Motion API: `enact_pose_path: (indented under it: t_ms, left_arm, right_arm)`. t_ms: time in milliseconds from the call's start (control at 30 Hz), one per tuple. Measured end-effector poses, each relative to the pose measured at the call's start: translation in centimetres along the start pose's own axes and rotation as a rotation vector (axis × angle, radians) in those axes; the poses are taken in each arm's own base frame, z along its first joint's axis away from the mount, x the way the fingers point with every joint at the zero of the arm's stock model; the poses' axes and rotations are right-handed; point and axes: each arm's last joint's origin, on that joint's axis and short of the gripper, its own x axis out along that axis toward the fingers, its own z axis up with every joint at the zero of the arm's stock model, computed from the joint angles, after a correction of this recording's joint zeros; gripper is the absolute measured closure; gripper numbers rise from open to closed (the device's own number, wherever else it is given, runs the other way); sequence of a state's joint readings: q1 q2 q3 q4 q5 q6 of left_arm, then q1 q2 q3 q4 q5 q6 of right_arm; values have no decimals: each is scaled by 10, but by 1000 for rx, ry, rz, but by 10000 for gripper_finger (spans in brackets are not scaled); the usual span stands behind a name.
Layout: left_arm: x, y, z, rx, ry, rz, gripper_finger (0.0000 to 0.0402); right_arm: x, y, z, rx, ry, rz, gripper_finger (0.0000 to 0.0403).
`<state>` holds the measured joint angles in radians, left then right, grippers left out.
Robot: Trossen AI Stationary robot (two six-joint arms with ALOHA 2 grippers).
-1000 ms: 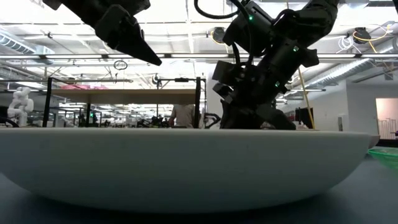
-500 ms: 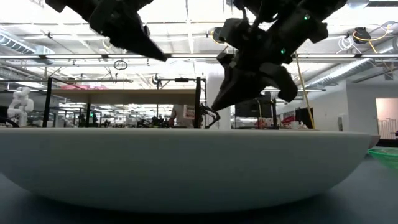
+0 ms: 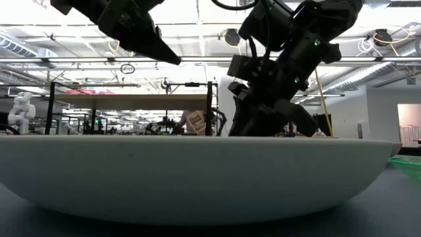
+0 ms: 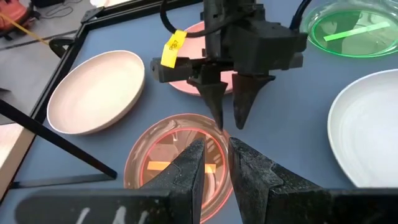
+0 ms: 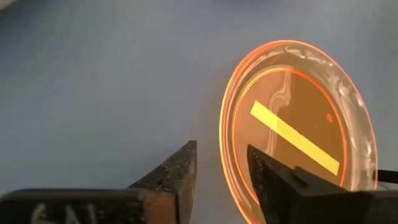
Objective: Place and stack plates onto a shelf
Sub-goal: Stack the orange plate on top of the light pink plate on the shelf
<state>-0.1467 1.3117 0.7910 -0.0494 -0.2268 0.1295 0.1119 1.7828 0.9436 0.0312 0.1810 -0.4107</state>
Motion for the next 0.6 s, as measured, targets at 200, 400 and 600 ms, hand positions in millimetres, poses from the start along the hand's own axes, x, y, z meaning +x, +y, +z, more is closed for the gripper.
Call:
enact_pose_path:
  t_ms: [200,400,600]
  left_arm:
    - [0,0,0,0,0,0,323]
    - [0,0,0,0,1,0,323]
    - [0,0,0,1,2,2,323]
  right_arm:
    - [5,-4,-6,14,29,-2,273]
    - [17,-4,-12,18,59,2,297]
    - [18,-3,-13,17,63,6,338]
